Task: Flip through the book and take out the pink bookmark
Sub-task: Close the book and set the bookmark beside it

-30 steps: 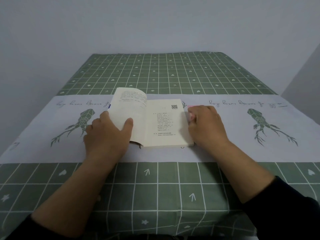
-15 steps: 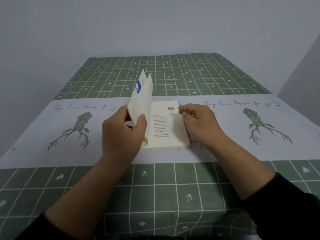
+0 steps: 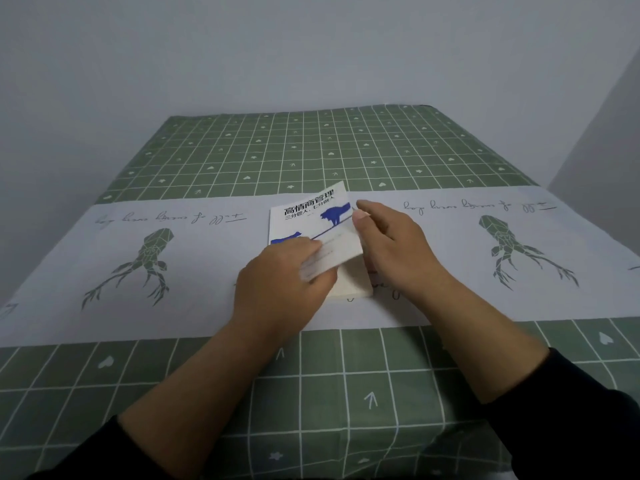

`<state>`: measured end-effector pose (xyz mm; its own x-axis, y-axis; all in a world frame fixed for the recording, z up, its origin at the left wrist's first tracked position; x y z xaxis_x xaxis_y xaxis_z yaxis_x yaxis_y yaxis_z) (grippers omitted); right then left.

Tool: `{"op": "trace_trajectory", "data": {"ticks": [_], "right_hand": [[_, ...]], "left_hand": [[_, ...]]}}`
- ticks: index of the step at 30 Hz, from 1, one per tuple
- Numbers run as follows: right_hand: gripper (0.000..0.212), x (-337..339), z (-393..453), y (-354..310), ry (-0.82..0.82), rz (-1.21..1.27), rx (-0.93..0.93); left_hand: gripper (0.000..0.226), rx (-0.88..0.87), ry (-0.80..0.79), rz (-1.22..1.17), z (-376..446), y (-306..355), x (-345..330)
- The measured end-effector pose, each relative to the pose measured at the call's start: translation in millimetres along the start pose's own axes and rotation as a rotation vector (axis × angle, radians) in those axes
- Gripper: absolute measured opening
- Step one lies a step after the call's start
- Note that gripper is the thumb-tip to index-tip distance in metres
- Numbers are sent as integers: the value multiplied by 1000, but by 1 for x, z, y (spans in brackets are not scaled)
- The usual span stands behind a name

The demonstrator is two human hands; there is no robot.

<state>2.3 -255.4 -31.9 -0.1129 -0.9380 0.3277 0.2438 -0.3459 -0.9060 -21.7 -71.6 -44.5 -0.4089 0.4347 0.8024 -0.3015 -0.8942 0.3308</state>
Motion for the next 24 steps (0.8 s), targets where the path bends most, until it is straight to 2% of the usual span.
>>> {"op": "trace_trajectory", "data": {"ticks": [1,4,7,13,18,24], "right_hand": [[24,0,-1,2,4,-5,-6],[28,-1,-2,8,-32,-112,-28],[25,-5,-3,13,-112,-292,-34],[33,-11,-5,13,-196,-503,24],[31,-14,-6,13,-211,-523,28],[30,-16,-5,14,-188,-517,7]], "left_hand": [[47,9,-15,20,-1,0,-3],[75,24,-96,92,-4,-2,-9],[90,25,-161,156,-3,-3,-12],[92,36,-189,176,0,-8,-14],[94,28,-194,191,2,-10,-15],[98,7,-130,270,3,-4,-10]]}}
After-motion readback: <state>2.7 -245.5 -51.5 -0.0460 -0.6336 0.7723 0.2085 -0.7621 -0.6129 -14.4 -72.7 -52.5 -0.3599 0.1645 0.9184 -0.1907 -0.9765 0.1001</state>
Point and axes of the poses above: each hand's wrist, its own z-axis towards the middle knuckle, its own x-axis out of the back of the hand, y = z × x, the point moved 5 cm from there along z, towards the middle knuckle, and after that the axes turned 11 degrees about z, right-handed, at the moved point
